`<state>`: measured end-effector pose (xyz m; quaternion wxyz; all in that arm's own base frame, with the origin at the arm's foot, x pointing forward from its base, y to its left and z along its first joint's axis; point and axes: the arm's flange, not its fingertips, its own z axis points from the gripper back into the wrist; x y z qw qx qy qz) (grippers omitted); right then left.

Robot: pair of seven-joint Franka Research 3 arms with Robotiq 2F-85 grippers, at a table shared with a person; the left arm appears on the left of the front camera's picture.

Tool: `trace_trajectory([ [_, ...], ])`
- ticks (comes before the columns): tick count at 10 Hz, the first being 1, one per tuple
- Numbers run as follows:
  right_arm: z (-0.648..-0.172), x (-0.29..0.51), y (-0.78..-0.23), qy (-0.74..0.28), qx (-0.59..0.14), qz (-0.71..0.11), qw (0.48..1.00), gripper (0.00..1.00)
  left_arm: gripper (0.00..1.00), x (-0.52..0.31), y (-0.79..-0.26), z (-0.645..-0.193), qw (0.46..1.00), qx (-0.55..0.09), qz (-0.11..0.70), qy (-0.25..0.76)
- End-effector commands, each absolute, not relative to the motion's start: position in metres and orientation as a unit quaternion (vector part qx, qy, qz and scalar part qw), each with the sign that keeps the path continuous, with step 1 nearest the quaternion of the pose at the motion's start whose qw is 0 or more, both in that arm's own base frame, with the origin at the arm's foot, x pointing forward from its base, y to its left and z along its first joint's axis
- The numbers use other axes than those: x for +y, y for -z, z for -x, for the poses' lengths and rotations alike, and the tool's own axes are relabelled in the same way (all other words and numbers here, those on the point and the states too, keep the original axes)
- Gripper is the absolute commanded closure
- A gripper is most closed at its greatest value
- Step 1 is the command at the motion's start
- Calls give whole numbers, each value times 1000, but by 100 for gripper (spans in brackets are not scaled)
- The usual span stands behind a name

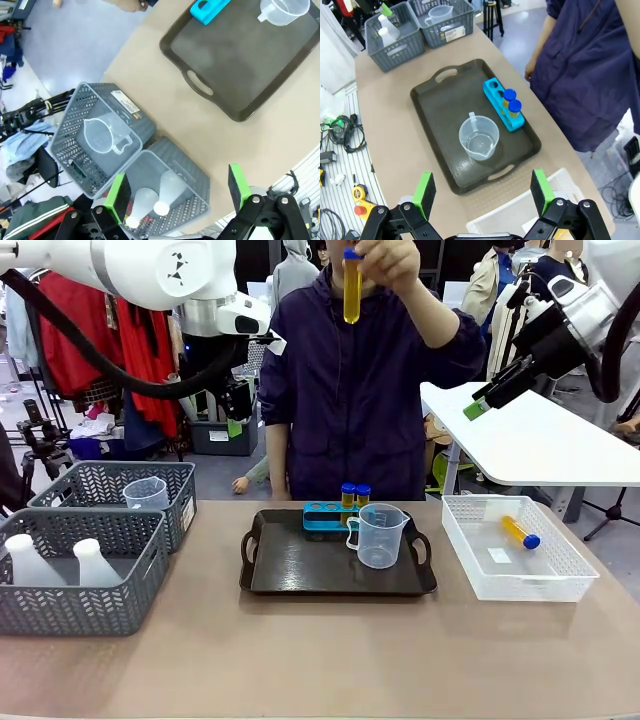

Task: Prepare the laboratory tools.
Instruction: Pick up one Small flask and place it on the Handle tray.

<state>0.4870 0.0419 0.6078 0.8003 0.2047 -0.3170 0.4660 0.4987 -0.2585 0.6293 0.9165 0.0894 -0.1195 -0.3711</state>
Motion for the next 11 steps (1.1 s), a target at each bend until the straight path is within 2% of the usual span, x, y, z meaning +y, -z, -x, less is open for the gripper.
trace_trajectory([
  [1, -487, 42, -609, -470, -317, -205, 798, 0, 0, -259, -629, -499, 917, -120, -89, 371],
  [3, -487, 42, -609, -470, -317, -205, 798, 0, 0, -230, -632, -501, 946, -102, -65, 302],
  [6, -487, 42, -609, -470, -317, -205, 798, 0, 0, -167, -626, -492, 978, -117, -28, 171],
  [7, -487, 42, -609, -470, -317, -205, 798, 0, 0, -147, -619, -492, 983, -127, -18, 132],
  [9, -487, 42, -609, -470, -317, -205, 798, 0, 0, -109, -600, -489, 992, -105, 4, 75],
  [11, -487, 42, -609, -470, -317, -205, 798, 0, 0, -71, -570, -487, 994, -107, -8, 30],
])
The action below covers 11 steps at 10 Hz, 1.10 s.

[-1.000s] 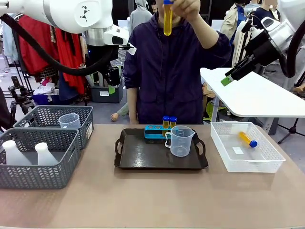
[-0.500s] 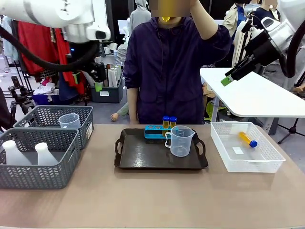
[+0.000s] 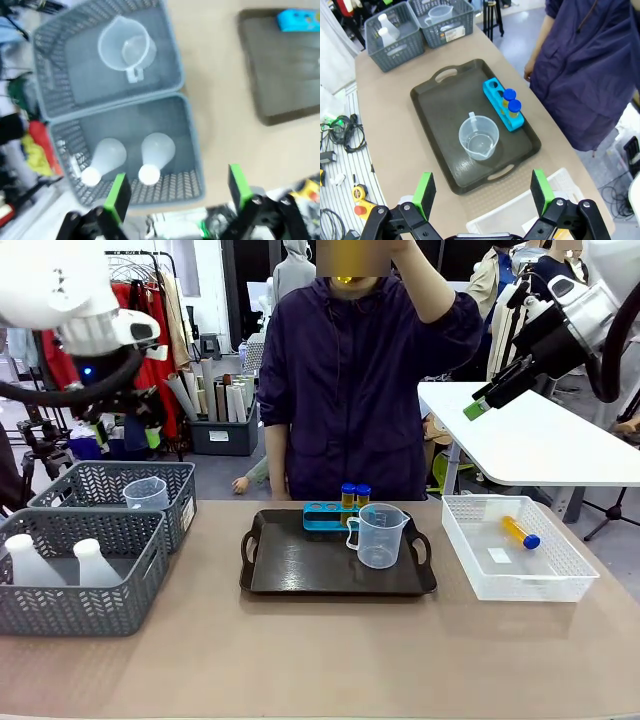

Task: Prepare the laboratory tools.
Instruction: Pick up one Small flask and place it on the Handle tray.

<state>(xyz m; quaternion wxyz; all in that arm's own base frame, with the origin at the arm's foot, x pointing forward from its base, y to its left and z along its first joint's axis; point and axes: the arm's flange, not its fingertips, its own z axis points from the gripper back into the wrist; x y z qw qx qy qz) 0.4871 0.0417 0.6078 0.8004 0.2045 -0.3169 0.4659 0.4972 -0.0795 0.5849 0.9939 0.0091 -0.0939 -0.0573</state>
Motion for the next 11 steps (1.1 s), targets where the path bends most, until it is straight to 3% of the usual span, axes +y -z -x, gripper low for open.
trace_trajectory([
  [1, -487, 42, -609, -470, -317, -205, 798, 0, 0, -46, -554, -486, 994, -101, -12, 39],
  [8, -487, 42, -609, -470, -317, -205, 798, 0, 0, 74, -475, -453, 998, -40, 19, -47],
  [11, -487, 42, -609, -470, -317, -205, 798, 0, 0, 69, -465, -456, 995, -79, 7, -63],
])
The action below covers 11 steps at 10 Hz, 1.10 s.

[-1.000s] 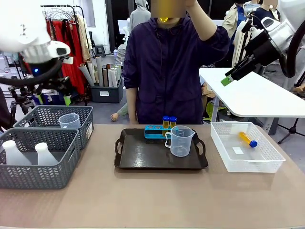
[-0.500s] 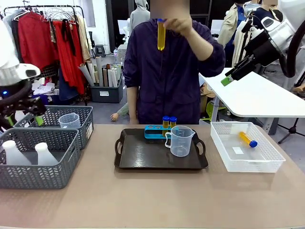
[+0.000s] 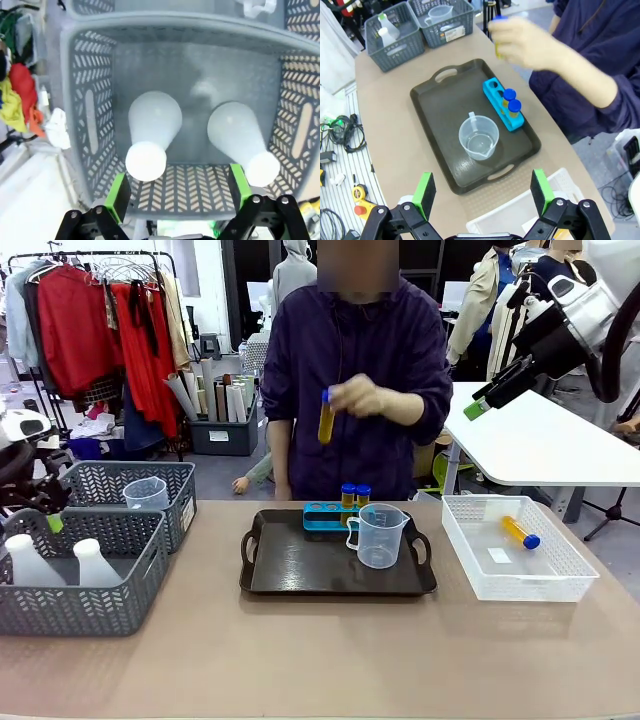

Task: Prepare the laboratory tools.
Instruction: Pick up one Small flask and place it on the Handle tray.

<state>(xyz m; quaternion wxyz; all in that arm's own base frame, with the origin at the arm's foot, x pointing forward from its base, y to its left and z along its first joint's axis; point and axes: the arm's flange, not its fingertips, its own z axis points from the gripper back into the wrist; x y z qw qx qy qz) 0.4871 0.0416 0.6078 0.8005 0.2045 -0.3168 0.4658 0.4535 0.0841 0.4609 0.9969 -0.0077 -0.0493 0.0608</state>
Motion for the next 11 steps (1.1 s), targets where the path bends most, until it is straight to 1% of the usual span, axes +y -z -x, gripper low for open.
trace_trajectory([
  [1, -487, 42, -609, -470, -317, -205, 798, 0, 0, 87, -462, -451, 998, -35, 9, -60],
  [5, -487, 42, -609, -470, -317, -205, 798, 0, 0, 83, -459, -452, 997, -40, 8, -61],
  [6, -487, 42, -609, -470, -317, -205, 798, 0, 0, 78, -456, -462, 998, -50, -6, -45],
  [8, -487, 42, -609, -470, -317, -205, 798, 0, 0, 88, -454, -467, 997, -52, 8, -54],
  [11, -487, 42, -609, -470, -317, -205, 798, 0, 0, 101, -443, -473, 997, -39, 13, -70],
])
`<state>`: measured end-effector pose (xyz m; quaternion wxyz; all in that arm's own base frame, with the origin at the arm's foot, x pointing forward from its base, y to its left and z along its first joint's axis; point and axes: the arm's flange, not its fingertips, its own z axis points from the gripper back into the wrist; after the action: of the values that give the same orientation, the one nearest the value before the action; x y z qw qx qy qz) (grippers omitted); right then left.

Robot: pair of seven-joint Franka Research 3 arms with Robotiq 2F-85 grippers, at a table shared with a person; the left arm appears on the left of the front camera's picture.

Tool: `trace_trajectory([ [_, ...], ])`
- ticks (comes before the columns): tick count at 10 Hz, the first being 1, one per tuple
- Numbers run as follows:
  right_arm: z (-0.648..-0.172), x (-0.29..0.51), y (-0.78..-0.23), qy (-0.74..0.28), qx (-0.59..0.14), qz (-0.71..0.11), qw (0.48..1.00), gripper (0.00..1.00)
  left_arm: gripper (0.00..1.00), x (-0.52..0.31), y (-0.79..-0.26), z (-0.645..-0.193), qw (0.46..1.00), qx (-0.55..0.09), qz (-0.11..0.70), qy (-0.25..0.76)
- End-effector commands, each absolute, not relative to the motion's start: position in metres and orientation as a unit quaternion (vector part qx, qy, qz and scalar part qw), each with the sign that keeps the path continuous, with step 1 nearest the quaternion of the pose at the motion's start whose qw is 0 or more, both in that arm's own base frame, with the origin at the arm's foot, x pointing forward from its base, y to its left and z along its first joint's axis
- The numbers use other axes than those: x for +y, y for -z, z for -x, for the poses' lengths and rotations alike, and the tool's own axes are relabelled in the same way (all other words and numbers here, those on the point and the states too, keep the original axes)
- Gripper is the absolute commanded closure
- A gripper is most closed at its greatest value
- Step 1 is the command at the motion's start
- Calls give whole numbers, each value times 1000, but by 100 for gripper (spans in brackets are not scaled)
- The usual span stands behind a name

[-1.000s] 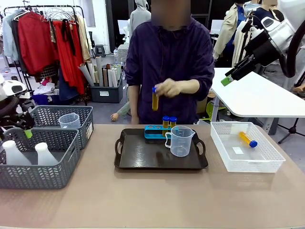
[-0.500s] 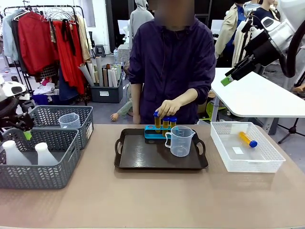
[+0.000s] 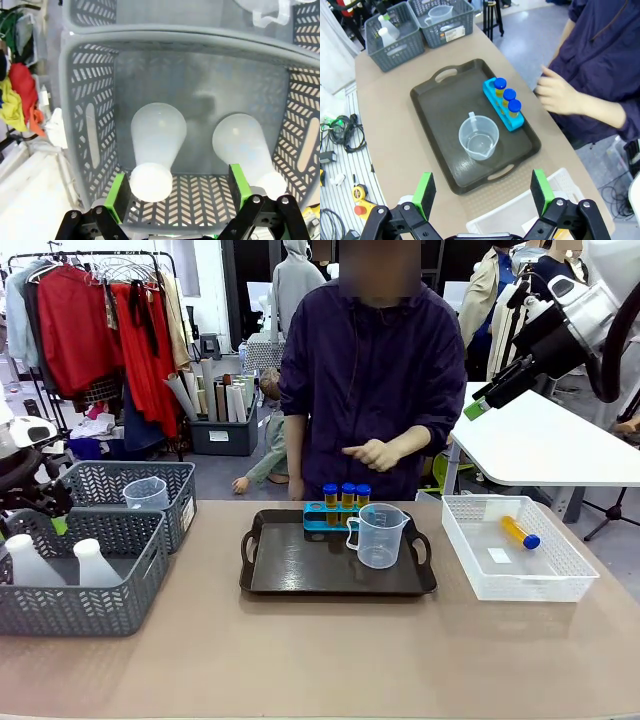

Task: Prepare the laboratory tools.
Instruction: Pick up one Small flask and place it on the Handle tray.

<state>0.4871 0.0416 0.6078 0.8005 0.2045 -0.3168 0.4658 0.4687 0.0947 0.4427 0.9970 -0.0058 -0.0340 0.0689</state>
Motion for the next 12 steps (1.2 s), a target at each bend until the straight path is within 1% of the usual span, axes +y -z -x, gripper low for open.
trace_trajectory([
  [1, -487, 42, -609, -470, -317, -205, 798, 0, 0, 106, -445, -473, 996, -45, 14, -74],
  [5, -487, 42, -609, -470, -317, -205, 798, 0, 0, 112, -433, -472, 996, -19, 12, -81],
  [10, -487, 42, -609, -470, -317, -205, 798, 0, 98, 110, -430, -472, 997, -11, 5, -81],
  [12, -487, 42, -609, -470, -317, -205, 798, 0, 100, 111, -430, -472, 996, -10, 5, -85],
])
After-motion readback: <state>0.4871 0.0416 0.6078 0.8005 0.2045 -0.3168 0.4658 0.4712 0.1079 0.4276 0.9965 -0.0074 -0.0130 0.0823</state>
